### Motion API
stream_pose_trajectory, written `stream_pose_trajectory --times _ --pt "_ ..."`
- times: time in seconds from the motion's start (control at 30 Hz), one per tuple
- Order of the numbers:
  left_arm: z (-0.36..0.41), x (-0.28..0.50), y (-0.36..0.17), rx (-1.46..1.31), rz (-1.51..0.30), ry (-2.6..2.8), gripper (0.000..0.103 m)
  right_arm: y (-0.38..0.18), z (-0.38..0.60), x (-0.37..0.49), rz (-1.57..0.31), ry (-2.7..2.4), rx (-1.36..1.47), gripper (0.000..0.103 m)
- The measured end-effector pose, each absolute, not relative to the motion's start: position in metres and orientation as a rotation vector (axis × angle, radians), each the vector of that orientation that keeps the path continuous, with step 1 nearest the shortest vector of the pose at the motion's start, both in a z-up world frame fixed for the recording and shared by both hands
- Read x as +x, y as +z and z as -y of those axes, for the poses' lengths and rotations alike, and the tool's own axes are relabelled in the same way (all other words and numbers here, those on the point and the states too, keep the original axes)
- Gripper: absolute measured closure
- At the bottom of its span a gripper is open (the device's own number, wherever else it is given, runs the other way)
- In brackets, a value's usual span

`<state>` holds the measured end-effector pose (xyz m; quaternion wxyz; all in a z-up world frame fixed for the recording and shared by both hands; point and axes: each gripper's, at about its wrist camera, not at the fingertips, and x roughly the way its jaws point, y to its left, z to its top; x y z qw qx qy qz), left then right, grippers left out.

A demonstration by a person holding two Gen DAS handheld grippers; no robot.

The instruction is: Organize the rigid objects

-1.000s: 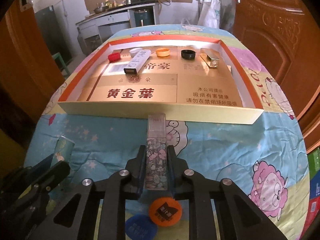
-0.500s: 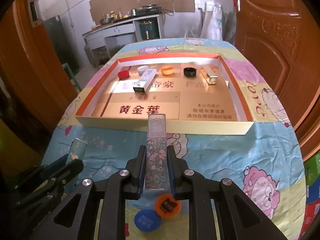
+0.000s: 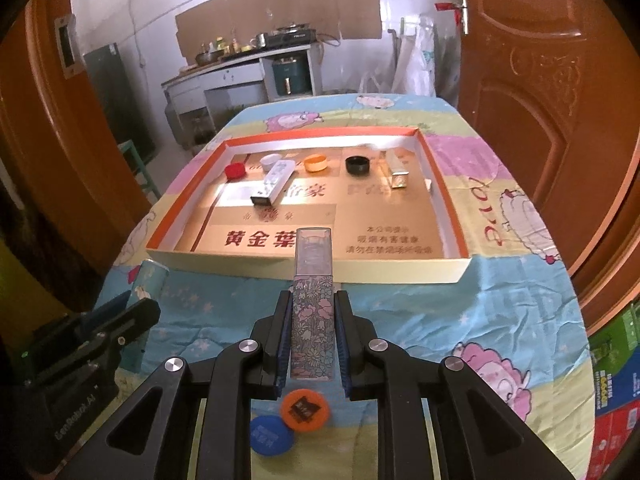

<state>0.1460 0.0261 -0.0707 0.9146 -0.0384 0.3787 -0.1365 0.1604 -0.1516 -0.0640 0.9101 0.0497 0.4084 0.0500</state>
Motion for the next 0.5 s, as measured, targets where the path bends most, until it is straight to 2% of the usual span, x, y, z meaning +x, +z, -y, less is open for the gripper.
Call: stream_pose_trajectory --times 0.5 --pt "0.005 0.164 -0.049 -0.051 -0.746 -0.308 0.081 -0.048 0.188 0.16 -0.788 0.07 0.131 0.083"
